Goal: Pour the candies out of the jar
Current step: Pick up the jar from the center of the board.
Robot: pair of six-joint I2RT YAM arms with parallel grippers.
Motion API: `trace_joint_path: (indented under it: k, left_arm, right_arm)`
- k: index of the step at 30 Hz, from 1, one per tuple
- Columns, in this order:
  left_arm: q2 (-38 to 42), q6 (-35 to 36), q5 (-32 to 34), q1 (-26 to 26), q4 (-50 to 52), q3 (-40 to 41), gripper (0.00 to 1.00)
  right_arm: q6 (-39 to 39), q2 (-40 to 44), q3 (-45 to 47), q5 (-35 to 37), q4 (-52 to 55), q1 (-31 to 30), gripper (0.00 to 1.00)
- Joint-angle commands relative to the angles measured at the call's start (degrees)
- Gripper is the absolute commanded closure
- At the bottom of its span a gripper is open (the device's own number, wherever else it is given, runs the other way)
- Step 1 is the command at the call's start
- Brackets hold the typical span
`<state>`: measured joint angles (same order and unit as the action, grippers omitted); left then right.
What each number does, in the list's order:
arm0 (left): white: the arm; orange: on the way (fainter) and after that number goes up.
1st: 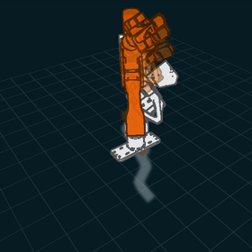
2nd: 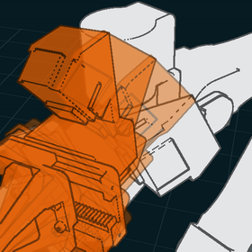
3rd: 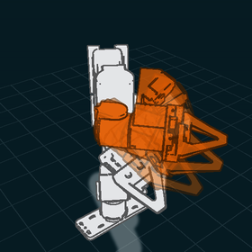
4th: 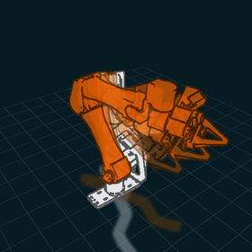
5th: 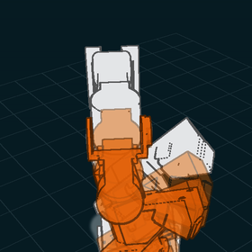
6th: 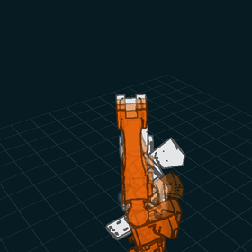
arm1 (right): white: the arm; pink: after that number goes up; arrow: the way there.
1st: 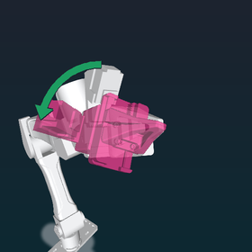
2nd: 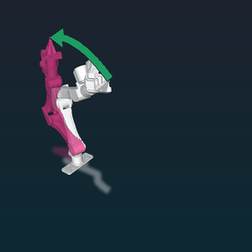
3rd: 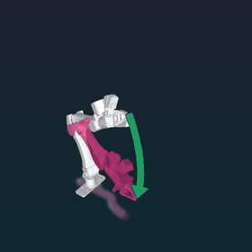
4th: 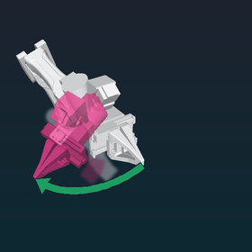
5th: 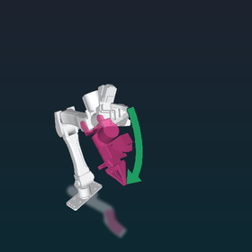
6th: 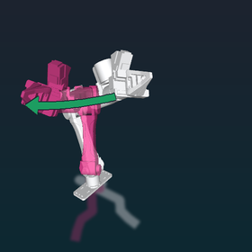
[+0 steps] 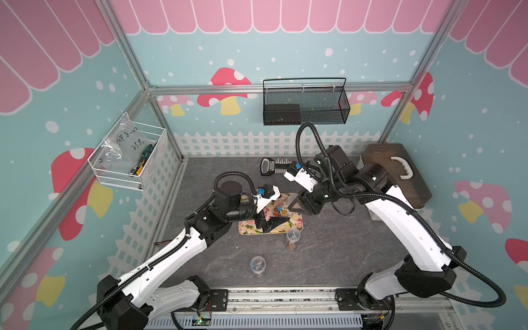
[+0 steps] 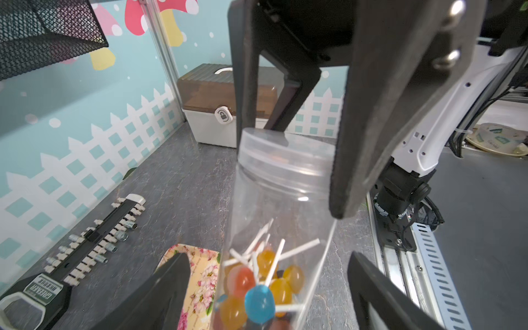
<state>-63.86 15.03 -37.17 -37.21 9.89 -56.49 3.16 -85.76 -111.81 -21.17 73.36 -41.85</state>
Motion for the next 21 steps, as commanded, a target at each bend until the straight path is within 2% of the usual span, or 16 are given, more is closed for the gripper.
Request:
trace_joint_path:
  k: [1,7,11,16,21]
  left_arm:
    - [-0.6,2.1,-5.0,0.5,1.5,-2.5,0.11]
    - [-2.2,2.6,-7.4,0.9,2.9,-4.2,0.17]
    - [-3.2,3.4,-8.1,1.3,4.9,-5.1,0.28]
    - [-2.9,3.5,-8.2,1.3,5.1,-4.6,0.36]
    - [-2.8,3.9,-8.9,1.3,6.4,-4.5,0.34]
  right_arm:
    - [-3.0,-0.9,-3.8,-6.4,1.9,1.3,0.61]
    - [-5.2,-2.5,-5.3,-10.6,2.6,3.5,0.62]
    - [-6.5,-3.3,-6.4,-13.0,3.0,4.2,0.62]
    - [-7.0,-3.4,-6.9,-14.5,3.0,4.8,0.62]
    - [-7.7,-3.2,-6.8,-17.9,3.0,4.9,0.62]
